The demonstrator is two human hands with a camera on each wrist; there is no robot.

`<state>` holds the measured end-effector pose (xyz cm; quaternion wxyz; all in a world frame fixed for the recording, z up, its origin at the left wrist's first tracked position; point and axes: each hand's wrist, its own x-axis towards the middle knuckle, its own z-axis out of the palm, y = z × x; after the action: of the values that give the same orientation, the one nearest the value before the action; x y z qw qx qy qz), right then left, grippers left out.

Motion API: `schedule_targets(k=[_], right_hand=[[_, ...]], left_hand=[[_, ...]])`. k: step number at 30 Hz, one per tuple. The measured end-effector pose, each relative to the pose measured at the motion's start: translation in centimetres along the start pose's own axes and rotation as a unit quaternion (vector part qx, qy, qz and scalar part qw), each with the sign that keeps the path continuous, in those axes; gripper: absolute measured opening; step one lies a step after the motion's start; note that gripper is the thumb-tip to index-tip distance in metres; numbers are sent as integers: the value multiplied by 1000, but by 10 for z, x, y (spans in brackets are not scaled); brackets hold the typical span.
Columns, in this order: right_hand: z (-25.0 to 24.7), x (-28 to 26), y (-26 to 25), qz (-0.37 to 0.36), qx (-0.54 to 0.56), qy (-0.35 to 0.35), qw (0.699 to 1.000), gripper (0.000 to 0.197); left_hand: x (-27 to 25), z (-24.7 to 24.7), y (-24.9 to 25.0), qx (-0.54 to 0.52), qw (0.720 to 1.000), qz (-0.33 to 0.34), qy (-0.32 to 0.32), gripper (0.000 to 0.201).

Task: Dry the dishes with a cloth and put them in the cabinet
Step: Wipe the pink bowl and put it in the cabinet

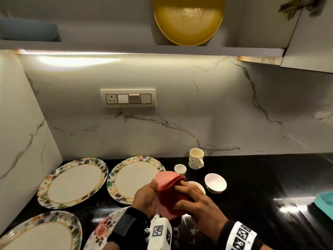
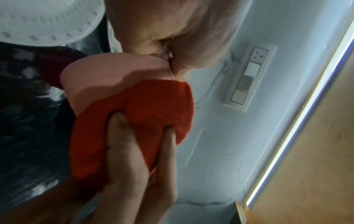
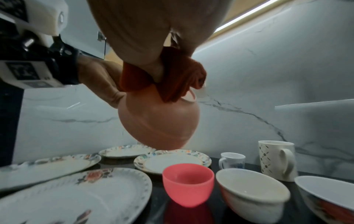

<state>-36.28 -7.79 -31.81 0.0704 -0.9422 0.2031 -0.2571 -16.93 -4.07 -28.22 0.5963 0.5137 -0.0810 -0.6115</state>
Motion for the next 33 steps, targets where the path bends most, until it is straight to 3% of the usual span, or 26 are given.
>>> schedule_targets(k=[5,10,13,15,17,20,23,25,28,30,33], right_hand=[[-15,-18,30,-85,-65,-43,993,23],[-73,13,62,43,-64,86,993,35],[-103,55,60,68,12,6,998,64],[-99,73,64,92,80,-55,991,69],[-86,78,68,142,150,-47,977,69],[-63,67,66,285,185,32,940,61],[-39,58,61,404,247,75,878,48],[-28,54,62,464,342,90,812,39],[-27,52,54,541,508,83,666,24],[-30,50,49,559,598,56,571,31],[-31,43,57,571,675,25,466,34]], left_hand=[[8,-14,4,-2,999,10,34,43],[7,-13,6,19,999,31,3,43],[3,9,6,17,998,53,-25,42],[0,27,10,9,995,93,-42,39],[-2,38,11,14,987,154,-35,33],[4,44,3,47,972,228,-13,35],[13,46,-12,90,957,273,29,31],[14,51,-20,130,942,308,30,29],[12,64,-27,186,909,372,24,26],[13,72,-32,229,888,398,39,23],[17,74,-41,269,875,401,25,22]])
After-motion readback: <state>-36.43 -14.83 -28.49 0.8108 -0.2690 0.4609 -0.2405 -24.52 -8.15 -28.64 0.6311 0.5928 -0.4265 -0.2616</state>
